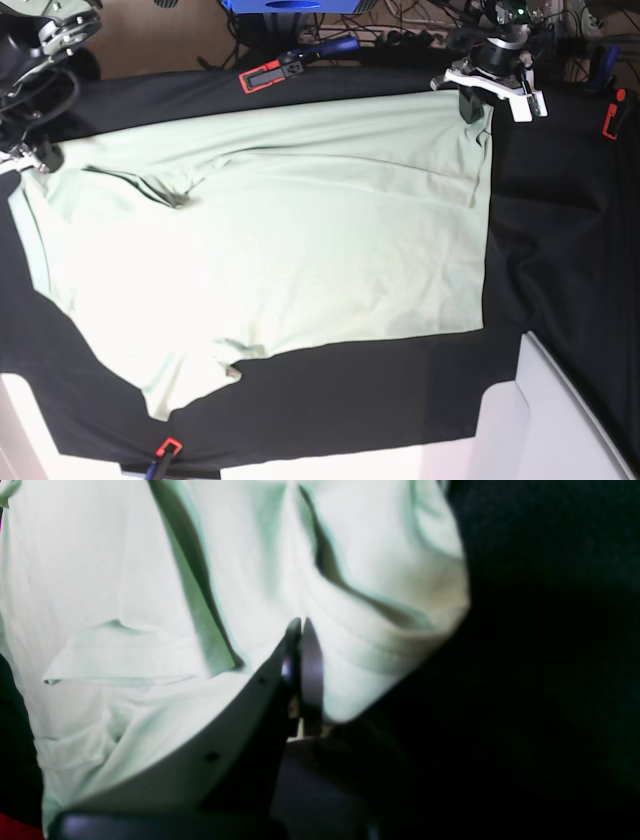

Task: Fold the T-shirt properly
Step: 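Drag the shirt toward the arm bases with both grippers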

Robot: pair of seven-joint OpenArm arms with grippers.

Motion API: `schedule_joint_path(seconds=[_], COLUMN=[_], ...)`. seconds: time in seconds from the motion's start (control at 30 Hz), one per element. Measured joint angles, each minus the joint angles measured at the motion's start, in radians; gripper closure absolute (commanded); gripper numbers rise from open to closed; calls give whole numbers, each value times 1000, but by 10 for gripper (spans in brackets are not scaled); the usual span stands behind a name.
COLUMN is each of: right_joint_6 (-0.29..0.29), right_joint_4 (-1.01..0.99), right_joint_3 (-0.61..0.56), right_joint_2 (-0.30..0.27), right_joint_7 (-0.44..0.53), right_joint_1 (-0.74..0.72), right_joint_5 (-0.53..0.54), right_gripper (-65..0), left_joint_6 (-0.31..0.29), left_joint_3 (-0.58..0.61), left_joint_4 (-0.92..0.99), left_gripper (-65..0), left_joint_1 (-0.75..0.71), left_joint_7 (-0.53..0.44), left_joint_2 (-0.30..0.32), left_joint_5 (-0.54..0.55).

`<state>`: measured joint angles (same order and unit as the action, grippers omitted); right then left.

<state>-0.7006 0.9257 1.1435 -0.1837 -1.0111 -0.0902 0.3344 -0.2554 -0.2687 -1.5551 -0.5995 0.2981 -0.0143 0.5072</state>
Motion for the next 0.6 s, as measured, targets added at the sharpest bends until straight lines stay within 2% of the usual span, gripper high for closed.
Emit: schedule_joint_path(seconds=[0.13, 0.33, 0.6], right_joint_6=[-9, -10, -10], right_joint_4=[4, 6, 7], right_joint_3=[1, 0, 0], right_joint_2=[6, 9, 11], right_joint_7=[2, 8, 8], right_joint_1=[5, 12, 19], right_joint_5=[0, 4, 11], right_gripper=[-1, -1, -1], left_joint_6=[0, -5, -8], left_joint_3=[0, -66, -87], left_joint_4=[2, 4, 6], left_gripper=[0, 0, 0], left_joint_1=[-2, -5, -18], left_joint_7=[-1, -2, 0], left_joint_2=[-3, -70, -69], left_joint_5=[0, -1, -1])
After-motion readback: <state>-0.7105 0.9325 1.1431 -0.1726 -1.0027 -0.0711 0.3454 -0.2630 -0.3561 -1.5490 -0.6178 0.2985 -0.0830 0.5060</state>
